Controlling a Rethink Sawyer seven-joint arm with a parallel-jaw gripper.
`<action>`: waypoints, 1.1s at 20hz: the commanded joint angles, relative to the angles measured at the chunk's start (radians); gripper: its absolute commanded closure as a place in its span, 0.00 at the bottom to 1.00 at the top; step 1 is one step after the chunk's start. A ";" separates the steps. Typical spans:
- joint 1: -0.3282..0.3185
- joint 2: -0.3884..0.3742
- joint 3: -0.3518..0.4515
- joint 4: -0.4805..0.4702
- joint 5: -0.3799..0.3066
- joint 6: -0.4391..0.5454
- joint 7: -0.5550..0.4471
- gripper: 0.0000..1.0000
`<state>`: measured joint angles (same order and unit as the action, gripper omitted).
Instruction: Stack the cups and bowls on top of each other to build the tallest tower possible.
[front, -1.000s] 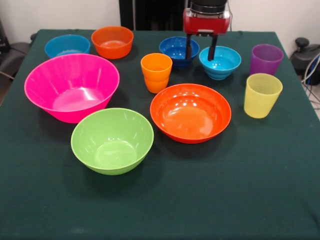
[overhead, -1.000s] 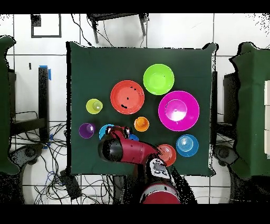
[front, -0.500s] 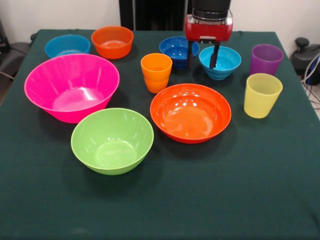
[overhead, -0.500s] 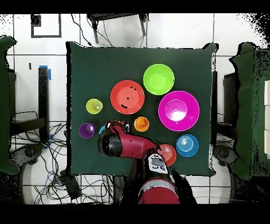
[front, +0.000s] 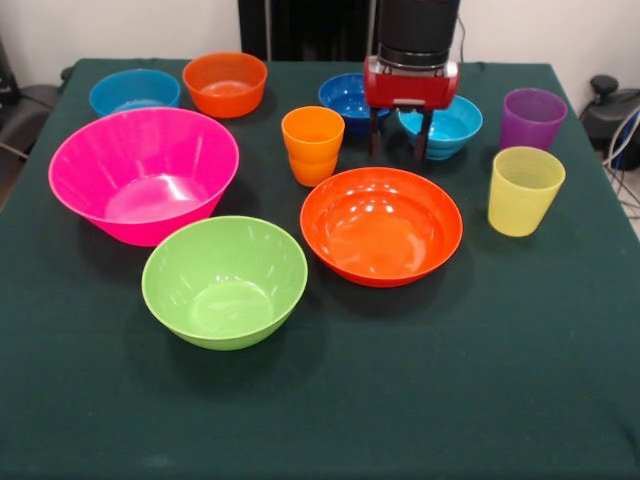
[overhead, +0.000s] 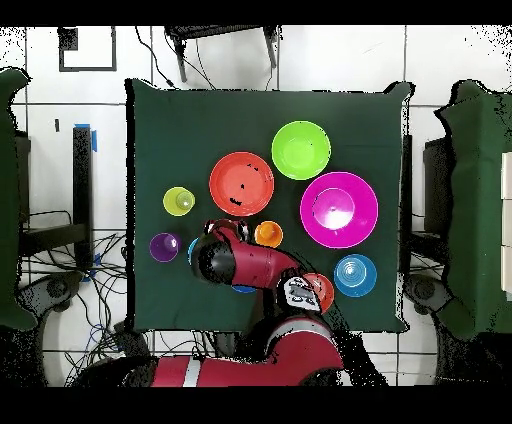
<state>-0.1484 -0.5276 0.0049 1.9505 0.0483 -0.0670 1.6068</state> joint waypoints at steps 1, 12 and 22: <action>-0.001 0.038 0.048 -0.087 -0.006 0.087 0.115 0.00; -0.004 0.040 0.056 -0.094 -0.008 0.083 0.117 0.00; -0.003 0.054 0.056 -0.098 -0.011 0.069 0.121 0.00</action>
<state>-0.1484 -0.5133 0.0048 1.9294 0.0478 -0.0668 1.6068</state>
